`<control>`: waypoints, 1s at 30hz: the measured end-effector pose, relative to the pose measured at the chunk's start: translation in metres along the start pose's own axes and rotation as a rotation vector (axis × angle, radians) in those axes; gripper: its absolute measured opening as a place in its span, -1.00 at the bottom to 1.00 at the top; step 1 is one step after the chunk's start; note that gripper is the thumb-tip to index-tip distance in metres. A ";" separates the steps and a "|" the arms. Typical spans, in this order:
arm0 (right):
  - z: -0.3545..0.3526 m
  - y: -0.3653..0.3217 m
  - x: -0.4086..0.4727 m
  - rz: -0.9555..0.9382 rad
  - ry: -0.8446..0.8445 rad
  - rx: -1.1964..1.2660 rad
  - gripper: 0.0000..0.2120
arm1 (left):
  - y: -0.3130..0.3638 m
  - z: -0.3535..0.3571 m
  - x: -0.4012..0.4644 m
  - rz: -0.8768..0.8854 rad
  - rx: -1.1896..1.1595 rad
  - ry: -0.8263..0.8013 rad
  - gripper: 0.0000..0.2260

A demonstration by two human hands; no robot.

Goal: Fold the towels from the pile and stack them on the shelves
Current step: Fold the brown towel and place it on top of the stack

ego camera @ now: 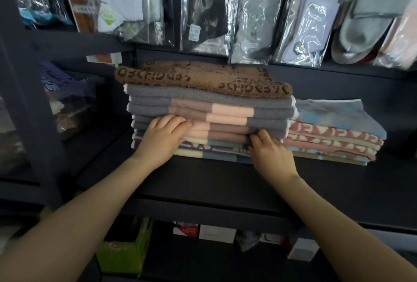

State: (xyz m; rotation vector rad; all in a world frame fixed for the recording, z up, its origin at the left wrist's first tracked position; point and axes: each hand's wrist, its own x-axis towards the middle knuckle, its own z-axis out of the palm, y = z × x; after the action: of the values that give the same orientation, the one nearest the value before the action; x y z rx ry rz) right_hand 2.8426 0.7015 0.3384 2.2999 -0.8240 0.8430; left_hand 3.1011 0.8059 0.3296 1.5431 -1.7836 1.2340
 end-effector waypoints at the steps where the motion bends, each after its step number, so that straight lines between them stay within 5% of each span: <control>1: -0.007 -0.006 -0.001 0.015 0.020 0.033 -0.82 | 0.000 -0.008 -0.003 -0.092 -0.094 0.029 -0.73; 5: -0.024 -0.040 0.013 -0.229 0.259 0.082 -0.72 | -0.004 -0.032 -0.008 -0.750 -0.379 0.293 -0.57; 8: -0.017 -0.074 0.038 -0.352 0.240 0.006 -0.46 | -0.019 -0.032 -0.006 -1.232 -0.866 0.199 -0.19; 10: -0.012 -0.090 0.057 -0.327 0.187 -0.069 -0.27 | -0.025 -0.030 -0.005 -1.168 -1.035 0.118 -0.12; 13: 0.001 -0.091 0.075 -0.281 0.084 -0.177 -0.09 | -0.028 -0.031 -0.001 -1.007 -1.007 0.068 -0.29; 17: 0.015 -0.069 0.069 -0.147 0.029 -0.170 -0.29 | -0.037 -0.027 0.001 -1.004 -0.764 0.027 -0.52; 20: 0.007 -0.069 0.061 -0.144 0.103 -0.057 -0.40 | -0.041 -0.032 0.007 -1.019 -1.013 0.077 -0.51; 23: -0.015 -0.073 0.079 -0.237 0.372 0.000 -0.68 | -0.045 -0.040 0.023 -1.049 -1.242 0.257 -0.56; 25: -0.023 -0.075 0.101 -0.251 0.452 -0.001 -0.67 | -0.053 -0.041 0.033 -1.027 -1.122 0.288 -0.56; 30: -0.020 -0.080 0.147 -0.223 0.349 -0.046 -0.68 | -0.065 -0.034 0.040 -1.079 -1.008 0.292 -0.68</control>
State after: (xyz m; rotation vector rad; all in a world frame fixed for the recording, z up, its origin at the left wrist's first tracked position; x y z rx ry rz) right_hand 2.9815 0.7156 0.4328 2.0723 -0.4210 1.0682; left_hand 3.1458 0.8170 0.3995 1.2326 -0.8207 -0.0240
